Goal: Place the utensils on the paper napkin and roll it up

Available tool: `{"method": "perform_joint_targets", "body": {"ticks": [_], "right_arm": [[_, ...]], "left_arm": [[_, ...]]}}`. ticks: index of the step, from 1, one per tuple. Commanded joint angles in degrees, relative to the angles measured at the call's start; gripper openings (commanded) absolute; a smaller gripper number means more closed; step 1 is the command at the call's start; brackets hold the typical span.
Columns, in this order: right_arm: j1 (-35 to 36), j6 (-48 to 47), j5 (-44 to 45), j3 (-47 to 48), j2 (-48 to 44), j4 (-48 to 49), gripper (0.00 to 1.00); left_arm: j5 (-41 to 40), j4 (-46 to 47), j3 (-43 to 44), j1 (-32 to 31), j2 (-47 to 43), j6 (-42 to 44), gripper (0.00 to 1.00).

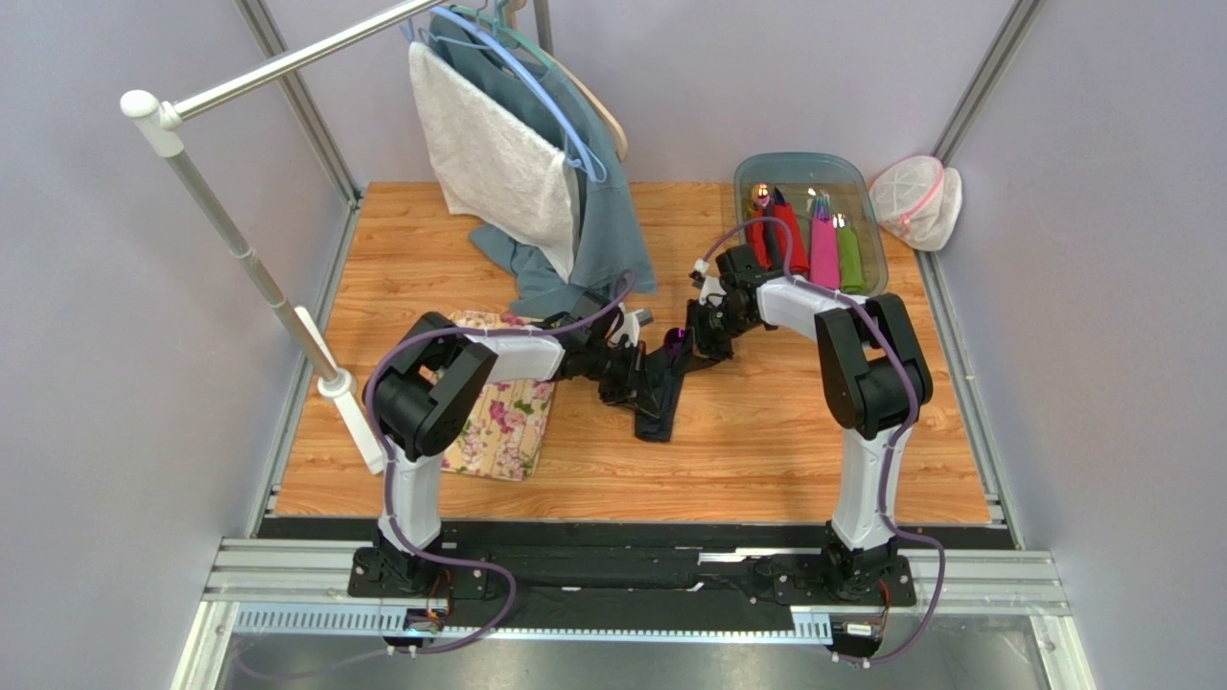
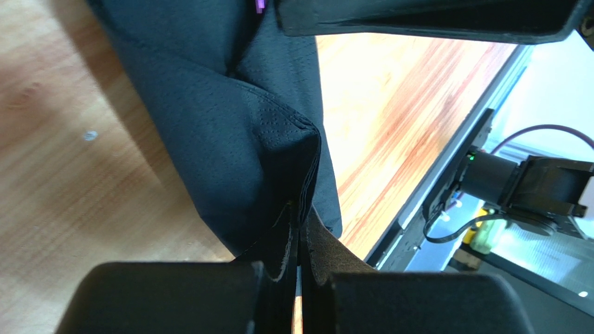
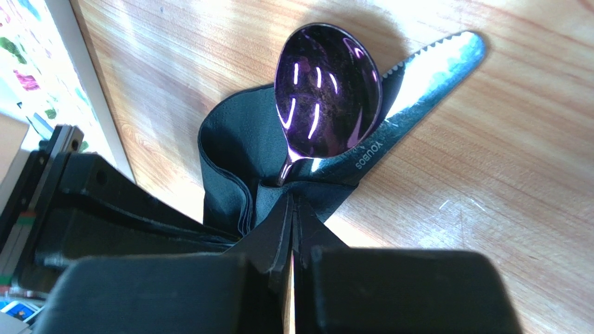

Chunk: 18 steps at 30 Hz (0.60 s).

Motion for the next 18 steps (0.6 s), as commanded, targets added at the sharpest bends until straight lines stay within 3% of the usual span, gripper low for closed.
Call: {"method": "perform_joint_targets", "body": {"ticks": [1, 18], "right_arm": [[1.3, -0.9, 8.5, -1.8, 2.9, 0.5, 0.00], [1.7, -0.6, 11.2, -1.4, 3.2, -0.4, 0.00]], "left_arm": [[-2.1, -1.2, 2.7, -2.1, -3.3, 2.4, 0.00], [0.9, 6.9, 4.7, -5.9, -1.3, -1.5, 0.00]]}}
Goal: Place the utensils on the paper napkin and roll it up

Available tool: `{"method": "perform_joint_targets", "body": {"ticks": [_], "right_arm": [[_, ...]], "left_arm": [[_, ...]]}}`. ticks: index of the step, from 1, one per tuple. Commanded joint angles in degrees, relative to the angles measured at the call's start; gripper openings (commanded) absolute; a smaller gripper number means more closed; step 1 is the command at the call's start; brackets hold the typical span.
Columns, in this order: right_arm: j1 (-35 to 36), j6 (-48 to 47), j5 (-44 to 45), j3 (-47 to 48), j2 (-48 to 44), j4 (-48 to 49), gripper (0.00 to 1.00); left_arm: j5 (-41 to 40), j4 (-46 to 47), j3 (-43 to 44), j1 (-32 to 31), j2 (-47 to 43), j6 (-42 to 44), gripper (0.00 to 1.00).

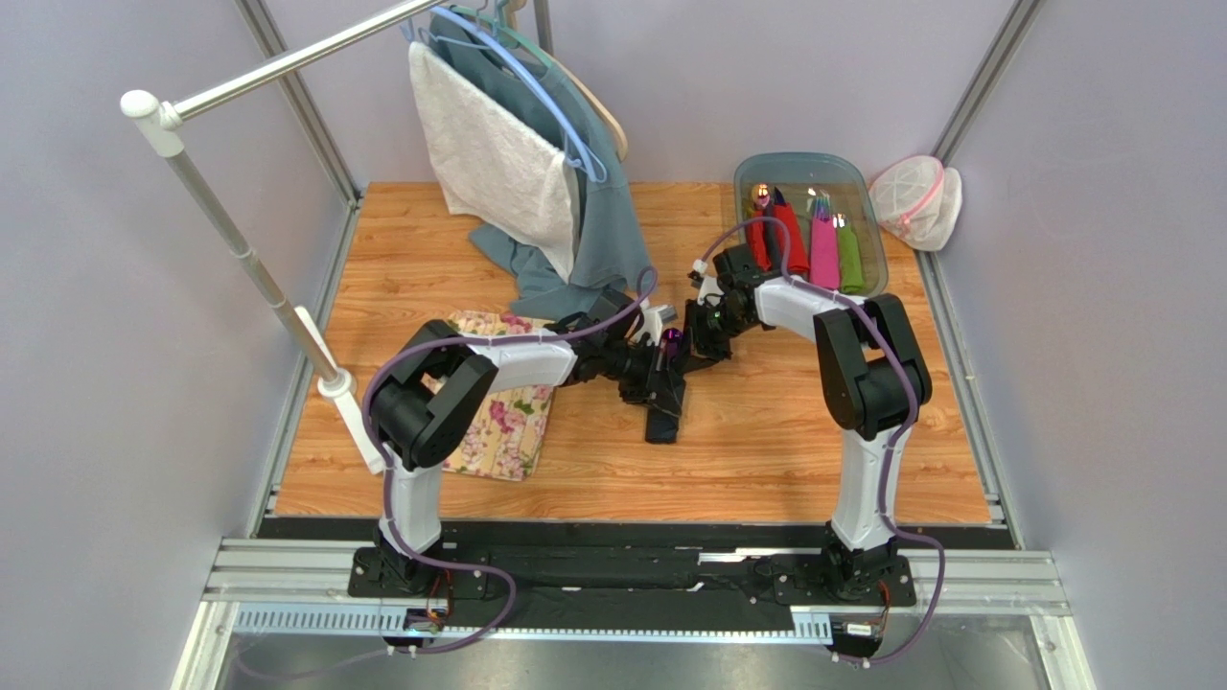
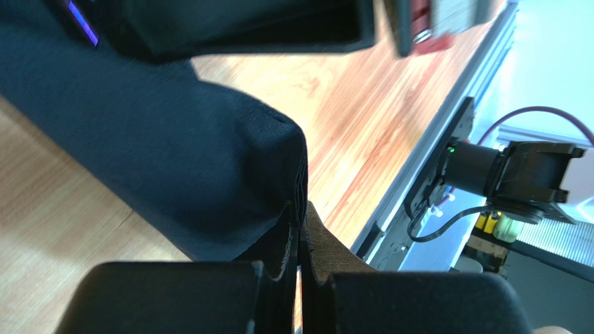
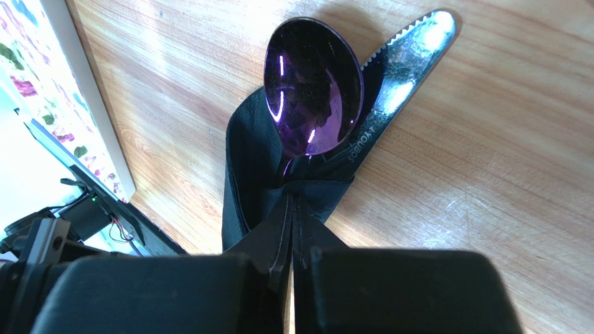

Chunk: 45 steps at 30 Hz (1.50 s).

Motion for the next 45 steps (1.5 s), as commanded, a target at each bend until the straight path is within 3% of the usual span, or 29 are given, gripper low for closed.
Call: {"method": "perform_joint_targets", "body": {"ticks": [1, 12, 22, 30, 37, 45], "right_arm": [[1.3, -1.7, 10.1, -1.6, 3.2, -0.5, 0.00], [1.3, -1.5, 10.4, -1.7, 2.9, -0.6, 0.00], [0.6, -2.6, 8.9, 1.8, 2.3, -4.5, 0.01], [-4.4, -7.2, 7.2, 9.9, -1.0, -15.9, 0.18], [-4.7, -6.9, -0.6, 7.4, -4.0, -14.6, 0.36], [-4.1, -5.0, -3.6, 4.9, -1.7, -11.3, 0.38]], "left_arm": [[2.3, 6.1, 2.4, -1.4, 1.0, -1.7, 0.00], [4.1, 14.4, 0.8, -1.7, 6.8, -4.7, 0.00], [4.6, 14.5, -3.2, -1.4, 9.0, -3.0, 0.01], [6.3, 12.6, -3.8, 0.0, 9.7, -0.6, 0.21], [8.4, 12.3, -3.0, 0.0, 10.5, 0.5, 0.36], [8.3, 11.9, -3.5, 0.1, 10.1, 2.1, 0.38]]}}
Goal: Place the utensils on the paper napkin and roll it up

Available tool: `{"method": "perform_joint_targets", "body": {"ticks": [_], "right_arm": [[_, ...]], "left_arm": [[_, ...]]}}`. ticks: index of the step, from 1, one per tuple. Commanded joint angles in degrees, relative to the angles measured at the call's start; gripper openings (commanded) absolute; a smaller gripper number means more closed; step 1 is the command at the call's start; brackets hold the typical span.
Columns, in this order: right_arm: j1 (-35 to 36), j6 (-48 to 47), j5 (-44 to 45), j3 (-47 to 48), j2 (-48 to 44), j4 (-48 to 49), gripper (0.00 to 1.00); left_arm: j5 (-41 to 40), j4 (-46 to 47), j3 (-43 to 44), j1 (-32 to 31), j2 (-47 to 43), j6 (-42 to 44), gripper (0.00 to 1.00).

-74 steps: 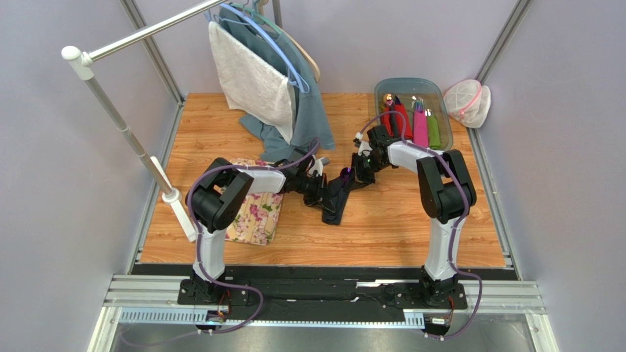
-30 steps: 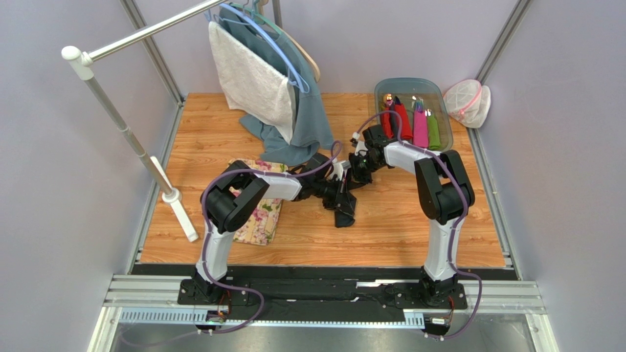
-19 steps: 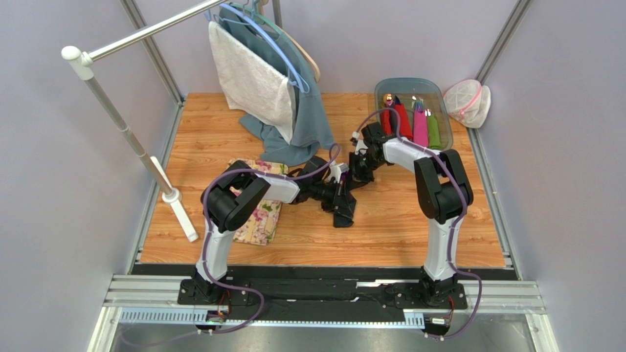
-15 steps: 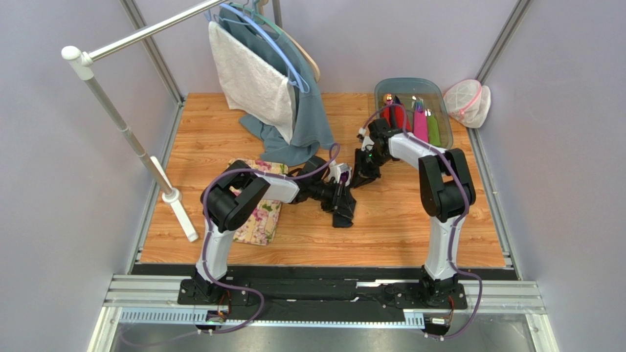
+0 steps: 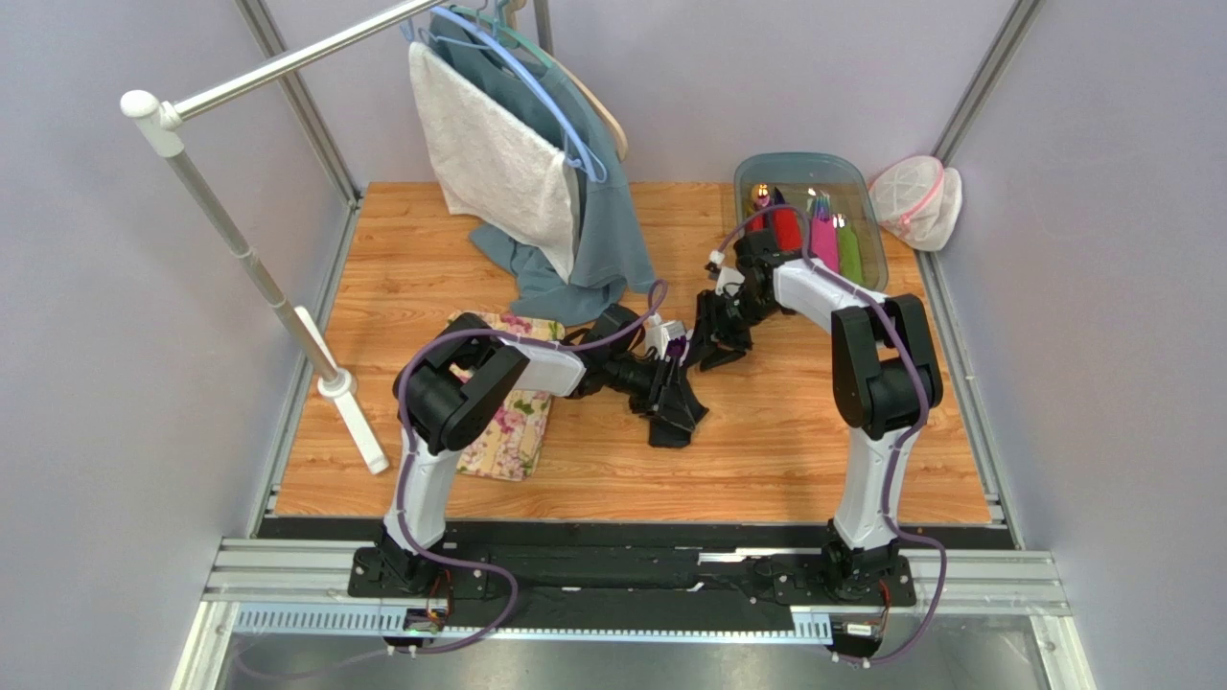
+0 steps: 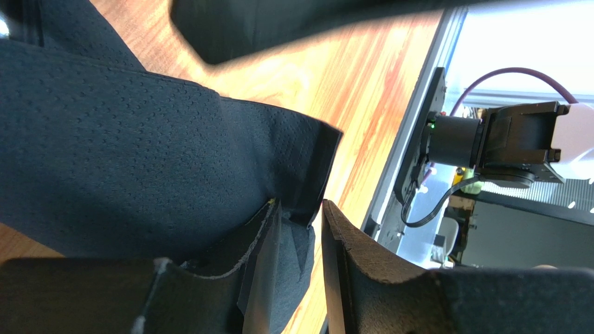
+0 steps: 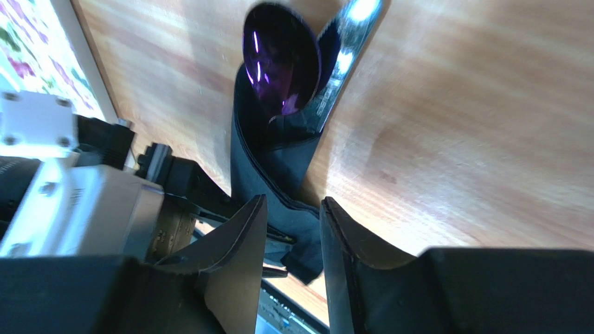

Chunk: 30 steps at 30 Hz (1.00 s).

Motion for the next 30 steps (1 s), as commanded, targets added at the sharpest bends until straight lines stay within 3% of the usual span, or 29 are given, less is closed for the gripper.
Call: {"method": "perform_joint_targets", "body": {"ticks": [1, 16, 23, 24, 30], "right_arm": [[0.7, 1.3, -3.2, -1.7, -0.3, 2.8, 0.38], [1.7, 2.5, -8.9, -7.1, 0.3, 8.2, 0.32], [1.7, 2.5, -7.8, -9.0, 0.6, 9.4, 0.10], [1.6, 2.5, -6.6, -9.0, 0.5, 9.4, 0.02], [1.8, 0.1, -1.1, -9.2, 1.1, 9.1, 0.00]], "left_arm": [[-1.9, -3.1, -1.4, 0.2, 1.9, 4.0, 0.38], [-1.2, -1.6, -0.8, 0.3, 2.0, 3.3, 0.38], [-0.4, -0.7, -1.0, 0.6, 1.6, 3.3, 0.37], [-0.4, -0.8, -1.1, 0.6, 1.3, 3.3, 0.37], [-0.5, 0.3, -2.3, 0.7, -8.1, 4.0, 0.39]]}}
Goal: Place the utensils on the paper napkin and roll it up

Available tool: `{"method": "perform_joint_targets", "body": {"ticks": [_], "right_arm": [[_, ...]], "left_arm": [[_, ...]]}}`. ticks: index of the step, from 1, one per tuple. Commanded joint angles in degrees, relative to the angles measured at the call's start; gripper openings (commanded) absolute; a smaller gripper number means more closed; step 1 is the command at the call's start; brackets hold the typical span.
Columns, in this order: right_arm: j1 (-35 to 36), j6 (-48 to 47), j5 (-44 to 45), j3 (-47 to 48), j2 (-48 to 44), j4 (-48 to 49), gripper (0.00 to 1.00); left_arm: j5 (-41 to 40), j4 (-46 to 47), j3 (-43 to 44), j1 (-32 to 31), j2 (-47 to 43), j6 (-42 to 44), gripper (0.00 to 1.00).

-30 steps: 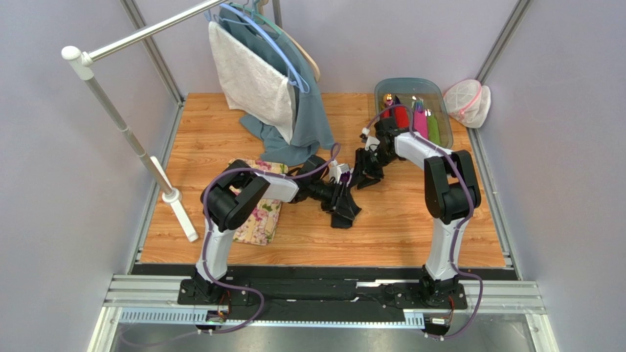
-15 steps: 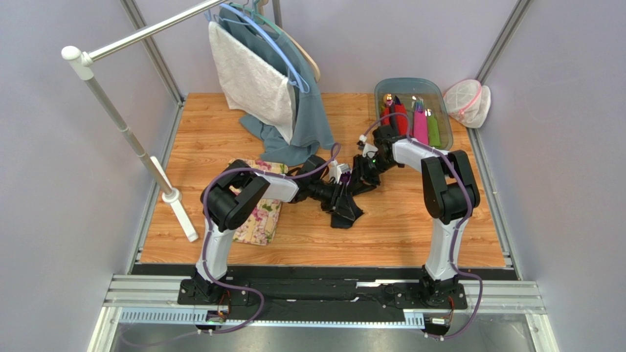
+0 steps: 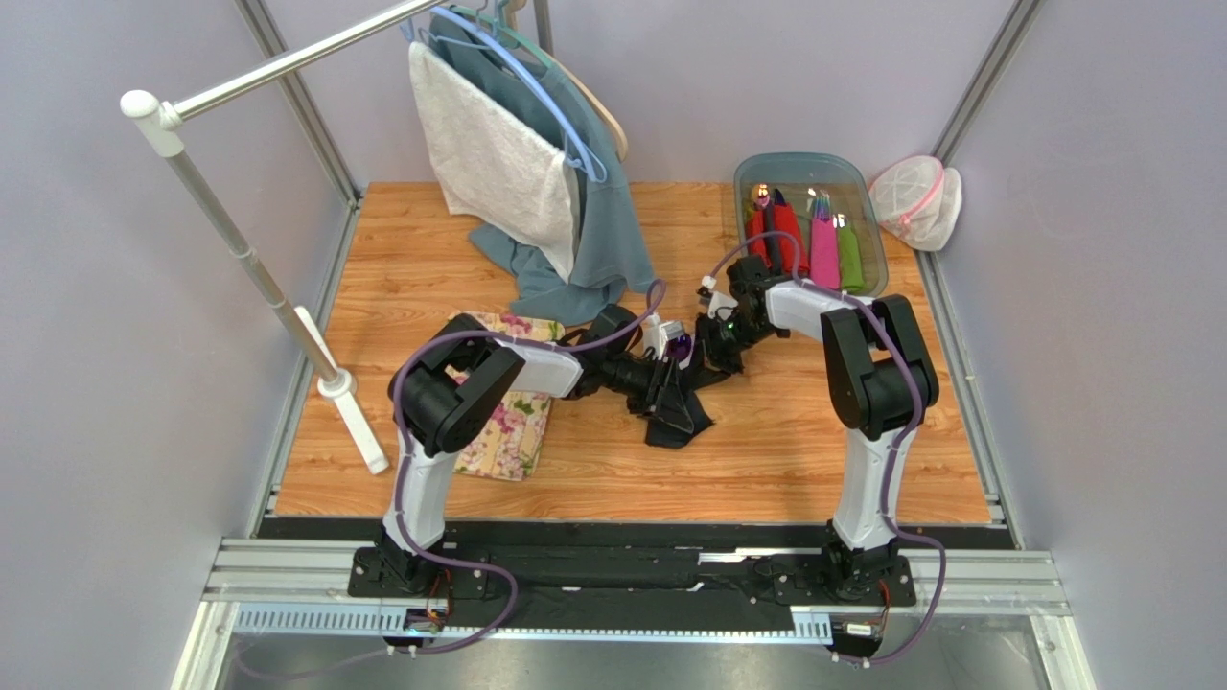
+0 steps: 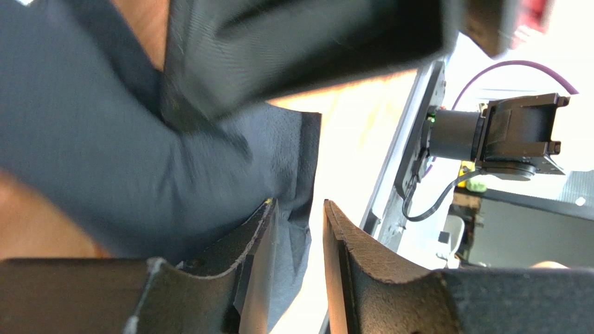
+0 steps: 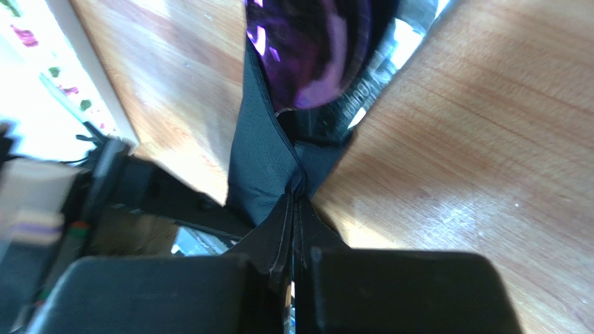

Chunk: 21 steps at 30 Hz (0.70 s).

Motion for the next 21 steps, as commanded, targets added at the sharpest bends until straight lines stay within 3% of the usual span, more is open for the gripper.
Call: {"method": "perform_joint_targets", "body": {"ticks": [1, 8, 21], "right_arm": [[0.2, -2.5, 5.3, -0.4, 0.9, 1.6, 0.00], [0.5, -3.1, 7.0, -0.5, 1.9, 2.1, 0.00], [1.0, -2.8, 8.1, 0.0, 3.0, 2.3, 0.00]], "left_arm": [[-1.4, -0.3, -1.7, 0.5, -8.8, 3.1, 0.39], [-2.8, -1.7, -4.5, 1.4, -16.7, 0.2, 0.37], [1.7, -3.2, -4.4, 0.5, -6.8, 2.2, 0.16]]}}
